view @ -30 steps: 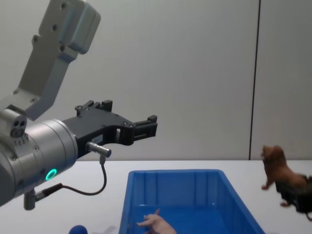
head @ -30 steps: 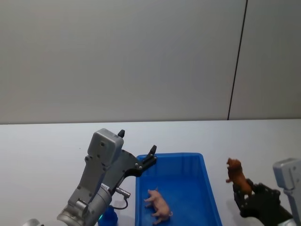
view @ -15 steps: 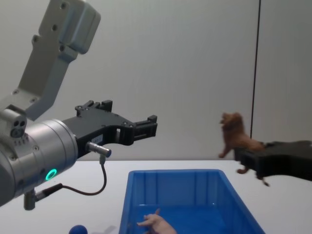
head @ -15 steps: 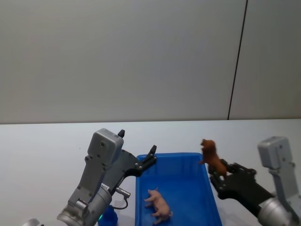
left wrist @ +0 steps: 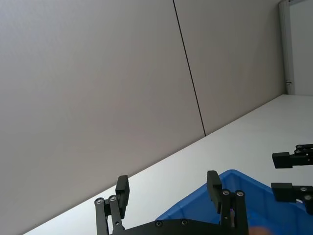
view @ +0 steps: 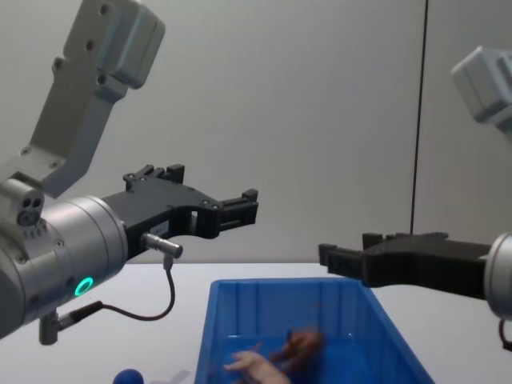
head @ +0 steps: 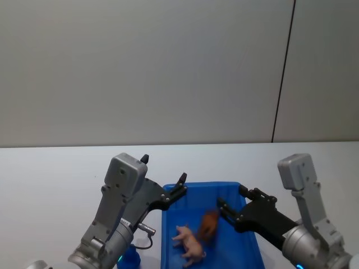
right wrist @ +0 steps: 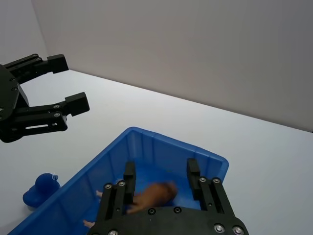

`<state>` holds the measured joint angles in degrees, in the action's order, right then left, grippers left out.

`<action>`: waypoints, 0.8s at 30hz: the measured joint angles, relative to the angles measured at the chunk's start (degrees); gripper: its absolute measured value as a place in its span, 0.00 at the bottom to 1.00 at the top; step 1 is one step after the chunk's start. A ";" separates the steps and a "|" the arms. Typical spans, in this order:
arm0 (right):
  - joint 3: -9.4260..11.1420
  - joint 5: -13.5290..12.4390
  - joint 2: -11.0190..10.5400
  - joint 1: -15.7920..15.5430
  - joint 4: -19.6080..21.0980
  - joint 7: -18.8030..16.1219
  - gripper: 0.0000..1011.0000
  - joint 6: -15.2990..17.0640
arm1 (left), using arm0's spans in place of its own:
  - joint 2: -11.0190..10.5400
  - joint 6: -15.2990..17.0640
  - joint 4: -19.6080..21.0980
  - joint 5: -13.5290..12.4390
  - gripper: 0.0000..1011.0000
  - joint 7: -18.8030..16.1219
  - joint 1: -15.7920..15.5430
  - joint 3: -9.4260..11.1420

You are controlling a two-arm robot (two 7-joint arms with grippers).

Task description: Pick up the two dolls from the table and place them into the box.

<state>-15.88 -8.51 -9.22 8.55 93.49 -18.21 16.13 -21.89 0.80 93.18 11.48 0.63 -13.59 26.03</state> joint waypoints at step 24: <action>1.61 -1.31 -1.97 -3.66 3.48 9.06 0.99 -1.64 | 0.00 0.00 0.00 0.00 0.99 0.00 0.00 0.00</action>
<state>-14.26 -9.81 -11.19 4.89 96.96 -9.15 14.49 -21.89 0.79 93.17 11.48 0.62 -13.59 26.02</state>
